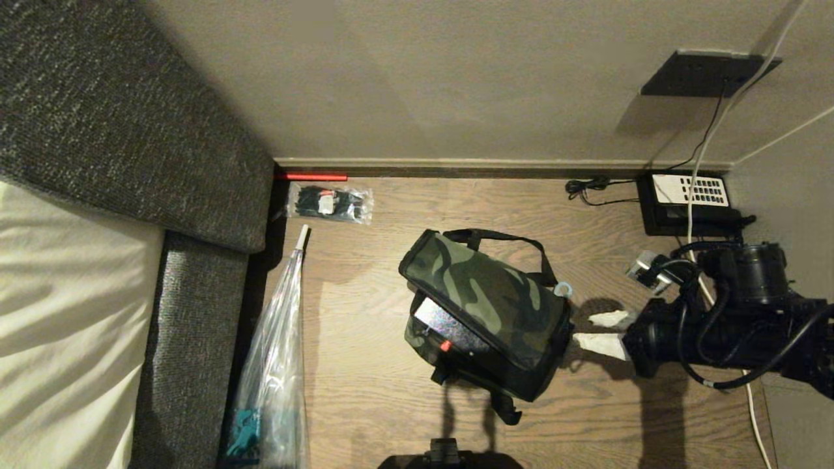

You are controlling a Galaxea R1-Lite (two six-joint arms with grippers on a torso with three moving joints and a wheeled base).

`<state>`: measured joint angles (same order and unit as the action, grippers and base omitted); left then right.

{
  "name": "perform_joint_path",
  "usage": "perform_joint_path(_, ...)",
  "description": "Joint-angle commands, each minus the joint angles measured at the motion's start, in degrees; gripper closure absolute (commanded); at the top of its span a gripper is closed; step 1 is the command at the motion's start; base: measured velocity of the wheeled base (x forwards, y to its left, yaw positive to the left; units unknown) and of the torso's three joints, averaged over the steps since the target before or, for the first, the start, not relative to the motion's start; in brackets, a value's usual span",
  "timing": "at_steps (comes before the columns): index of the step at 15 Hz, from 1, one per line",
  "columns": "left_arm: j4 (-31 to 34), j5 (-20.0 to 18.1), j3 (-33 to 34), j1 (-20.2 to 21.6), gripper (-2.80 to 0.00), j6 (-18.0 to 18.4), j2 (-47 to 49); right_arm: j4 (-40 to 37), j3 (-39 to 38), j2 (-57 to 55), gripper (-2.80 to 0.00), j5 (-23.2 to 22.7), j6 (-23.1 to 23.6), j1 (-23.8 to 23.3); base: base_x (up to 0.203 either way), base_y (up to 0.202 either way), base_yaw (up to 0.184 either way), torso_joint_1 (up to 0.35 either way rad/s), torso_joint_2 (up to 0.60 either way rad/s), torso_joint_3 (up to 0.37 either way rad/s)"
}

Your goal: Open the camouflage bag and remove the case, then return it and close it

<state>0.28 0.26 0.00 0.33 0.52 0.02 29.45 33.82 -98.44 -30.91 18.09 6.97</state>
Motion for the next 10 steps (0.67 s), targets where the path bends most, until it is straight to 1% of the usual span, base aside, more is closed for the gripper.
perform_joint_path(1,-0.01,0.0,0.14,0.02,0.0,0.0,-0.11,-6.09,-0.7,6.85,0.0,6.12,-7.7,-0.87,0.0,0.0,0.0,0.0,0.0,0.0)
perform_joint_path(2,-0.01,0.0,0.11,0.02,0.0,0.0,-0.11,-10.25,-0.84,9.67,0.0,9.55,-10.46,-0.93,0.0,0.0,0.0,0.0,0.0,0.0)
perform_joint_path(4,-0.01,0.0,0.15,0.0,0.0,0.0,-0.11,-19.83,-0.96,15.51,0.0,18.39,-14.42,-0.98,0.0,0.0,0.0,0.0,0.0,0.0)
perform_joint_path(5,-0.01,0.0,0.17,0.02,0.0,0.0,-0.11,-24.06,-1.08,18.98,0.0,21.11,-16.7,-0.98,0.0,0.0,0.0,0.0,0.0,0.0)
perform_joint_path(7,-0.01,0.0,0.09,0.02,0.0,-0.08,-0.11,-30.72,-2.13,28.12,0.0,23.09,-20.83,-0.98,0.0,0.0,0.0,0.0,0.0,0.0)
perform_joint_path(8,-0.01,0.0,0.18,0.02,0.0,0.0,-0.11,-33.38,-3.28,34.11,0.0,23.41,-22.02,-1.02,0.0,0.0,0.0,0.0,0.0,0.0)
perform_joint_path(9,-0.01,0.0,0.09,0.02,0.0,0.0,-0.11,-35.63,-4.95,40.91,0.0,23.52,-22.36,-1.08,0.0,0.0,0.0,0.0,0.0,0.0)
perform_joint_path(10,-0.01,0.0,0.09,0.02,0.0,0.0,-0.11,-37.4,-7.04,47.95,0.0,23.58,-21.72,-1.51,0.0,0.0,0.0,0.0,0.0,0.0)
